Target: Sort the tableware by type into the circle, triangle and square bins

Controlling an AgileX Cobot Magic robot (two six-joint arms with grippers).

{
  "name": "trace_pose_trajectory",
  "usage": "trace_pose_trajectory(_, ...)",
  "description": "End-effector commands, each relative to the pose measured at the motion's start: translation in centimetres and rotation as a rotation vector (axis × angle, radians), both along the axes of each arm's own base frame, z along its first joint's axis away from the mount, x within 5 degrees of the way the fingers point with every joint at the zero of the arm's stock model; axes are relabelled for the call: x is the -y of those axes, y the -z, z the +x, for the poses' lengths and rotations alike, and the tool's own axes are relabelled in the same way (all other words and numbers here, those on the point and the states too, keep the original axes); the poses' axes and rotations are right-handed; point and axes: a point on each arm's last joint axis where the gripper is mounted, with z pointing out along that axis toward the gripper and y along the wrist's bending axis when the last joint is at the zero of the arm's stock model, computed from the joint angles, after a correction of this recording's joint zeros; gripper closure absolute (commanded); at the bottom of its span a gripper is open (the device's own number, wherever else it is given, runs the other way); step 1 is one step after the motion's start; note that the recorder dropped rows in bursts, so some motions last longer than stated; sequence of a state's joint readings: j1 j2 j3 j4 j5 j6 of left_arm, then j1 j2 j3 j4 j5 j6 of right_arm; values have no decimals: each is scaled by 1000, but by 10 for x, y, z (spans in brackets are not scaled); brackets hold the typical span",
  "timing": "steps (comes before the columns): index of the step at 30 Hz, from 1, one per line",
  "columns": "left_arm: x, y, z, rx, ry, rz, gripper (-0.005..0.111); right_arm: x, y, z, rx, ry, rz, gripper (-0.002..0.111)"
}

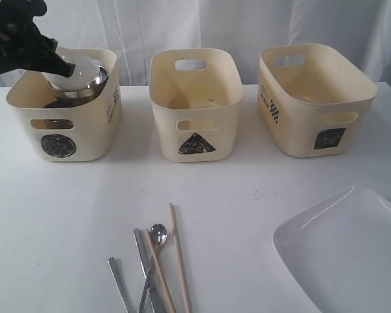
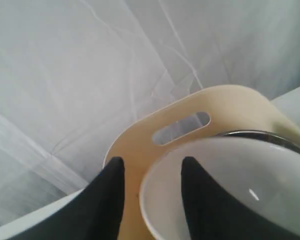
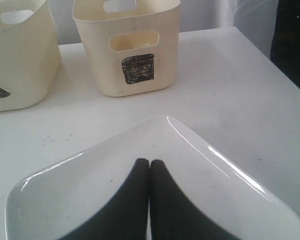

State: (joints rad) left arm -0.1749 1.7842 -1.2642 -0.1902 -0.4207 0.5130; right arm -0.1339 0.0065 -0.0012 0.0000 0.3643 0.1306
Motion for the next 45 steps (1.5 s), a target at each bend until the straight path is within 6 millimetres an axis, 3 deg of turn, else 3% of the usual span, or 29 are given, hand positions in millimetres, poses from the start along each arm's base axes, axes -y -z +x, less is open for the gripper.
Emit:
trace_pose_trajectory(1,-10,3,5,-1,-49,-76,57,0,-1,0,19,7,2,108)
trace_pose_trajectory(8,-12,-16,0,79,-55,-80,56,0,-1,0,19,7,2,108)
trace_pose_trajectory(15,-13,-64,-31,80,-34,-154,57,0,-1,0,19,7,2,108)
trace_pose_trajectory(17,-12,-71,-43,-3,-28,-241,67,0,-1,0,19,7,2,108)
trace_pose_trajectory(20,-12,-74,-57,-141,-35,-423,105,0,-1,0,19,7,2,108)
trace_pose_trajectory(24,-9,-72,-67,-213,-80,-679,107,0,-1,0,19,7,2,108)
trace_pose_trajectory(27,-10,-80,-80,-215,-80,-749,107,0,-1,0,19,7,2,108)
trace_pose_trajectory(32,-13,-105,-126,-201,65,-382,107,0,-1,0,19,7,2,108)
trace_pose_trajectory(35,-17,-120,-163,-205,102,-268,107,0,-1,0,19,7,2,108)
trace_pose_trajectory(40,-28,-141,-216,-23,85,-301,107,0,-1,0,19,7,2,108)
trace_pose_trajectory(45,-34,-121,-252,-13,58,-400,107,0,-1,0,19,7,2,108)
